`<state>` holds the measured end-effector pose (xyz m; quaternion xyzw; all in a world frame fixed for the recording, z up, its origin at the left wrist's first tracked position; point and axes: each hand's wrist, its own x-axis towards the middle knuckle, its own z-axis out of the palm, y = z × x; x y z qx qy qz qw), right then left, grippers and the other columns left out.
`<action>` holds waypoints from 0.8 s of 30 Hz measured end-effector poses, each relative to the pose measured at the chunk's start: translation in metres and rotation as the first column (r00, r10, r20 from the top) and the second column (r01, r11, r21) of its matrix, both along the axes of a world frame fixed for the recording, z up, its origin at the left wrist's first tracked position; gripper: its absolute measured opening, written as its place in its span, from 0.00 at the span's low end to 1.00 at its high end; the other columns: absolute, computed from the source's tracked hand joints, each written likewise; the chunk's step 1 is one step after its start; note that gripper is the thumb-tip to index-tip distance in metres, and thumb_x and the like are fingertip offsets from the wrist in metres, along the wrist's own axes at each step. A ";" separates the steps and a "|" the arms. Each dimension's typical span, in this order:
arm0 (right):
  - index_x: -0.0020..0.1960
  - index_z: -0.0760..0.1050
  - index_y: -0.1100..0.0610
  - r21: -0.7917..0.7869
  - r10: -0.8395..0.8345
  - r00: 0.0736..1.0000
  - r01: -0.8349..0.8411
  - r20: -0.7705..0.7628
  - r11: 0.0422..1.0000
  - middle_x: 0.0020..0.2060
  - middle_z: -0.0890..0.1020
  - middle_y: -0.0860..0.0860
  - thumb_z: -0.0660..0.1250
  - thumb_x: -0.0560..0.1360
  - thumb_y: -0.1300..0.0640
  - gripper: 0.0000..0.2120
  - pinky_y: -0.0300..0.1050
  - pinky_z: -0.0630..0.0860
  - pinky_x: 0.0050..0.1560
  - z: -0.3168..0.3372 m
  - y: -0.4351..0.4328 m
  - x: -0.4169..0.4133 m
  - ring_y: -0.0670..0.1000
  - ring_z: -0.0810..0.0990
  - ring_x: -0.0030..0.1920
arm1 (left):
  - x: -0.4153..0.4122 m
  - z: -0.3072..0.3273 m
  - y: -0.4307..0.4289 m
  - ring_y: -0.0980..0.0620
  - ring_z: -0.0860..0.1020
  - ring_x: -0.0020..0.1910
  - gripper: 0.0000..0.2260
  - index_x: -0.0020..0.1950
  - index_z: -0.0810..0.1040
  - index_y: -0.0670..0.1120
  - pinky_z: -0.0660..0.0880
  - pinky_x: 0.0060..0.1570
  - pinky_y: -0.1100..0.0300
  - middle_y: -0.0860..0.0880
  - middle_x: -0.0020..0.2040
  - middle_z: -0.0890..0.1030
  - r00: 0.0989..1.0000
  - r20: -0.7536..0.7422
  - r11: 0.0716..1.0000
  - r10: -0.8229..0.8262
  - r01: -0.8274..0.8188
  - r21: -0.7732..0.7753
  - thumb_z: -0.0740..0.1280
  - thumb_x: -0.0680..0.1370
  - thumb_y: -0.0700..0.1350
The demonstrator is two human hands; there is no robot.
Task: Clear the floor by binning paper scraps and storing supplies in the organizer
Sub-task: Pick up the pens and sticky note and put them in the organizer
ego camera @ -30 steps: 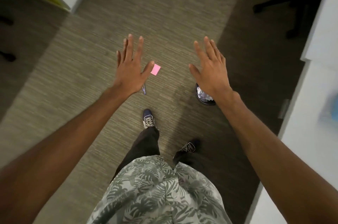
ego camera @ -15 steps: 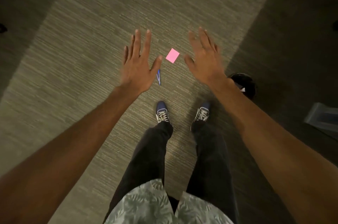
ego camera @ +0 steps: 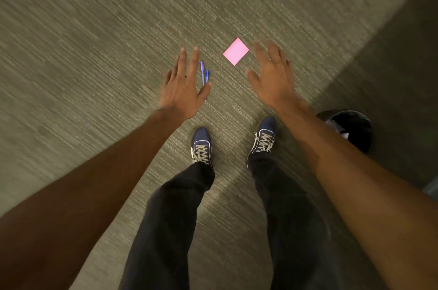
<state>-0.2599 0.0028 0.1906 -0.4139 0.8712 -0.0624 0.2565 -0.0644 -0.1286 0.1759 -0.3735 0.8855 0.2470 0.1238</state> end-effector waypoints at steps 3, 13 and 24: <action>0.81 0.56 0.56 0.023 0.059 0.998 -0.059 0.010 0.998 0.78 0.60 0.62 0.63 0.81 0.50 0.32 0.61 0.63 0.73 -0.073 -0.009 -0.017 0.61 0.59 0.78 | -0.008 -0.077 -0.006 0.33 0.61 0.77 0.39 0.82 0.43 0.55 0.65 0.72 0.37 0.37 0.82 0.52 0.998 0.064 0.999 0.011 -0.014 0.040 0.62 0.79 0.62; 0.80 0.57 0.57 0.097 0.156 0.987 -0.159 0.035 0.983 0.77 0.63 0.63 0.64 0.81 0.49 0.32 0.59 0.64 0.74 -0.290 -0.062 -0.061 0.63 0.62 0.76 | -0.047 -0.290 -0.028 0.35 0.71 0.70 0.50 0.82 0.46 0.48 0.72 0.65 0.38 0.37 0.74 0.64 0.950 0.211 0.929 0.229 -0.278 0.243 0.75 0.72 0.60; 0.75 0.65 0.57 0.040 -0.247 0.966 0.244 0.078 0.969 0.72 0.69 0.60 0.79 0.70 0.51 0.39 0.54 0.71 0.68 -0.388 -0.106 -0.083 0.60 0.69 0.71 | -0.061 -0.372 -0.029 0.35 0.74 0.68 0.39 0.77 0.57 0.38 0.72 0.66 0.41 0.37 0.72 0.68 0.863 0.340 0.867 0.373 -0.455 0.202 0.77 0.74 0.45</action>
